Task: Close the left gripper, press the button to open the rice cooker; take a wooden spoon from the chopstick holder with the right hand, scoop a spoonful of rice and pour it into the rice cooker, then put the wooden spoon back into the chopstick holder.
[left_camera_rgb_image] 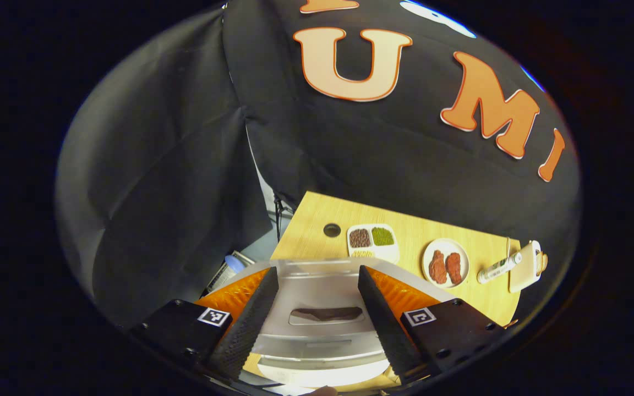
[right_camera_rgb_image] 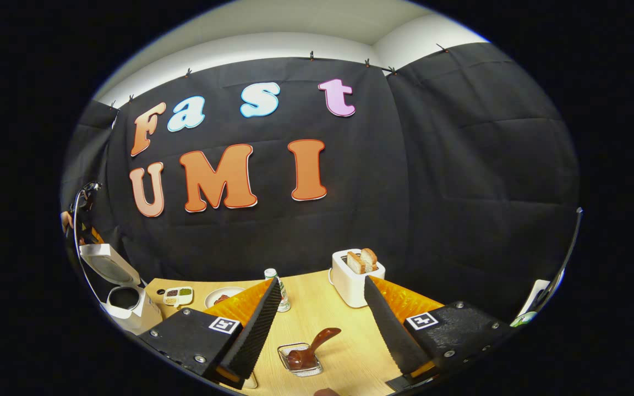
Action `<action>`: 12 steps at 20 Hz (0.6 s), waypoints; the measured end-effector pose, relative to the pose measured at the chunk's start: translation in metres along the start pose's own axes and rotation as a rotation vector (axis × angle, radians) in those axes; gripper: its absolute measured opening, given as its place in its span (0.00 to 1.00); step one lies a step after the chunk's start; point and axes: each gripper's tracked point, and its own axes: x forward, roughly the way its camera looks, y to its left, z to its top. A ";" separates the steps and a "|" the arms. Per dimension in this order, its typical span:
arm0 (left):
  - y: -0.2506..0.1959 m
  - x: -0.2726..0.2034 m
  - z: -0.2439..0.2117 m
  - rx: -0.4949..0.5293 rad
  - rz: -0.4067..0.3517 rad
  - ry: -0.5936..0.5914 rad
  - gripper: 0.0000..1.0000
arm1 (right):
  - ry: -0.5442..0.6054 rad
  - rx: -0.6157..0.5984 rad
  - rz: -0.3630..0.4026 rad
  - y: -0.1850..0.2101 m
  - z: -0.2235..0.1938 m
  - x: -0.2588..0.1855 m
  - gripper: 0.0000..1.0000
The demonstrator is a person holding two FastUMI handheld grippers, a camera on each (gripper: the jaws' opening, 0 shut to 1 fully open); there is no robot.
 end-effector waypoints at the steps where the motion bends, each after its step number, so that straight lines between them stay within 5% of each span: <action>1: 0.000 -0.001 -0.011 0.002 0.000 0.016 1.00 | 0.004 0.002 0.018 0.004 0.000 0.003 0.94; 12: -0.007 0.021 -0.132 -0.010 0.008 0.225 1.00 | 0.034 -0.045 0.156 0.036 -0.007 0.024 0.94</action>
